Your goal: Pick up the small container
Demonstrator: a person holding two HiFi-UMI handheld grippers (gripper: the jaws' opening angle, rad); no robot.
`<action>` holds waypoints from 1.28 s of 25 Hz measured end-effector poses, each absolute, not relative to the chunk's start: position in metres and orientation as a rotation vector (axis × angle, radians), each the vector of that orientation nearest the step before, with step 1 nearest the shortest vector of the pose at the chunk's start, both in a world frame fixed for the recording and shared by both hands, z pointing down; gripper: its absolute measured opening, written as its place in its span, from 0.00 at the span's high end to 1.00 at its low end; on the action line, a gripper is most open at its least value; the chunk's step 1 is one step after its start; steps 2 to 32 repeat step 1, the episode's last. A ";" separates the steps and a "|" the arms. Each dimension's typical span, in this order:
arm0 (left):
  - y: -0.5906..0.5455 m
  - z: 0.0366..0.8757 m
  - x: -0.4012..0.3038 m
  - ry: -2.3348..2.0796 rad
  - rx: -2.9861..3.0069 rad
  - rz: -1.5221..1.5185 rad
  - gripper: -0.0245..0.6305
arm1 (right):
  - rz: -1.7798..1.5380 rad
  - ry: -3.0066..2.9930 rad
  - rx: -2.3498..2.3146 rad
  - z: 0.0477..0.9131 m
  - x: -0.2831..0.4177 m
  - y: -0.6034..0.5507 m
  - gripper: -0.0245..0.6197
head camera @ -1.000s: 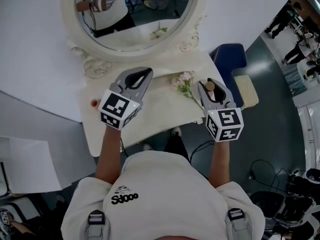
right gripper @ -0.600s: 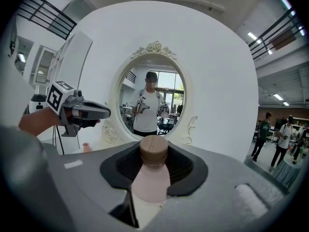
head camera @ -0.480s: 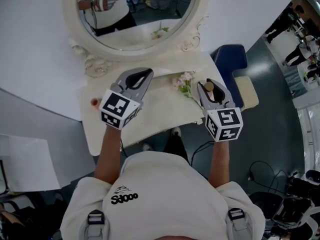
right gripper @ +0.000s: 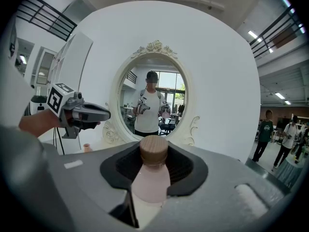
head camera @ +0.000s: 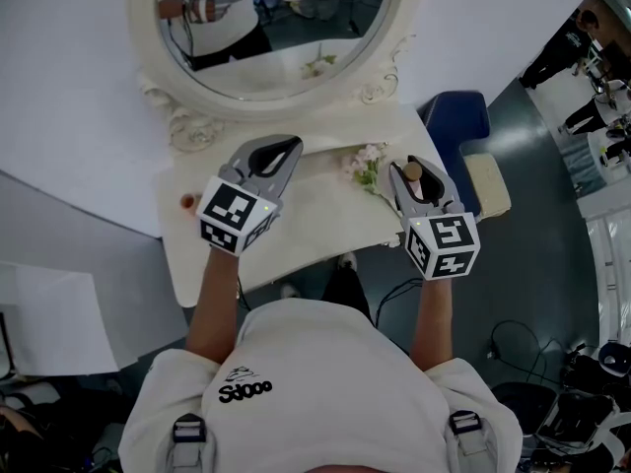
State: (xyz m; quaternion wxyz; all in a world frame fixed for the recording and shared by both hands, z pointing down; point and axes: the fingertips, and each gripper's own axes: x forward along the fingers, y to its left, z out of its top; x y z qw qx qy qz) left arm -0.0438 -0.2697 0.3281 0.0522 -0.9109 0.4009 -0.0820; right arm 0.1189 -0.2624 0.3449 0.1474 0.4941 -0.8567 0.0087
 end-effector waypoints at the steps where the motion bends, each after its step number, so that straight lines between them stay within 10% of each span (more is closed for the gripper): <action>1: -0.272 0.329 -0.045 1.220 -2.772 -0.251 0.94 | 0.028 -2.466 1.421 0.345 0.118 -0.264 0.76; 32: -0.272 0.329 -0.045 1.220 -2.772 -0.251 0.94 | 0.028 -2.466 1.421 0.345 0.118 -0.264 0.76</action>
